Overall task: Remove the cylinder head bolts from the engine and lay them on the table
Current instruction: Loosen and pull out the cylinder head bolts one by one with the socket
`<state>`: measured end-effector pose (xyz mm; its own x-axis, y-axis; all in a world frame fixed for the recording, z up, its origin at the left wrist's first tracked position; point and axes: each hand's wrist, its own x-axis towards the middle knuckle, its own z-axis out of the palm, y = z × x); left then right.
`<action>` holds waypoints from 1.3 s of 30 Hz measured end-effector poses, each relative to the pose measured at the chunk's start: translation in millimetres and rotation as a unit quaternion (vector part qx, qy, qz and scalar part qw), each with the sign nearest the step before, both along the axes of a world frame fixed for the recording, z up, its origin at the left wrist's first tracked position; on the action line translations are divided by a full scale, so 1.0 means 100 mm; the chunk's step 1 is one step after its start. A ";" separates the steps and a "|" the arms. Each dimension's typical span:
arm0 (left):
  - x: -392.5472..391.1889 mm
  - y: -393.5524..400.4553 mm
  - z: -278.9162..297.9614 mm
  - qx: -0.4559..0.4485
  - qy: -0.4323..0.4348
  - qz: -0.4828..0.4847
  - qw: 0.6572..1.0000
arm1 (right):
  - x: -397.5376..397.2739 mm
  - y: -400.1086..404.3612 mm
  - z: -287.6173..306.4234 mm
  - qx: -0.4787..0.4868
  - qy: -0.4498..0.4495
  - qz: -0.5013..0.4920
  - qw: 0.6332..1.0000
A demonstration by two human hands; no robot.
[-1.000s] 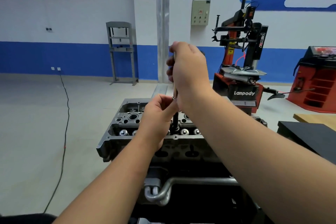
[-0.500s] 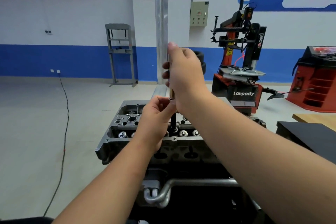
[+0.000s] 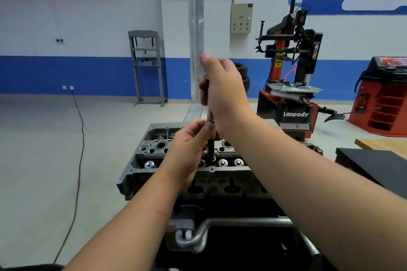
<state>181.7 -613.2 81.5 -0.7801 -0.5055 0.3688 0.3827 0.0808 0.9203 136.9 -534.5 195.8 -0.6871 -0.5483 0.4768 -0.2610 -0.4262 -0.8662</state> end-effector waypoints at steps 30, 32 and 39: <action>-0.02 -0.01 0.01 -0.019 -0.021 -0.004 1.000 | -0.15 0.05 0.07 0.066 -0.038 0.196 0.978; -0.03 0.00 0.00 -0.005 -0.007 0.014 1.000 | -0.08 0.04 0.06 0.048 -0.039 0.097 0.993; -0.05 0.04 0.02 -0.001 -0.001 0.032 0.999 | -0.03 -0.01 0.03 -0.009 -0.042 0.073 0.996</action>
<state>177.0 -608.9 83.8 -0.7470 -0.5532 0.3687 0.3754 0.1066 0.9207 133.5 -535.7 198.5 -0.6388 -0.6371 0.4312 -0.1222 -0.4693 -0.8745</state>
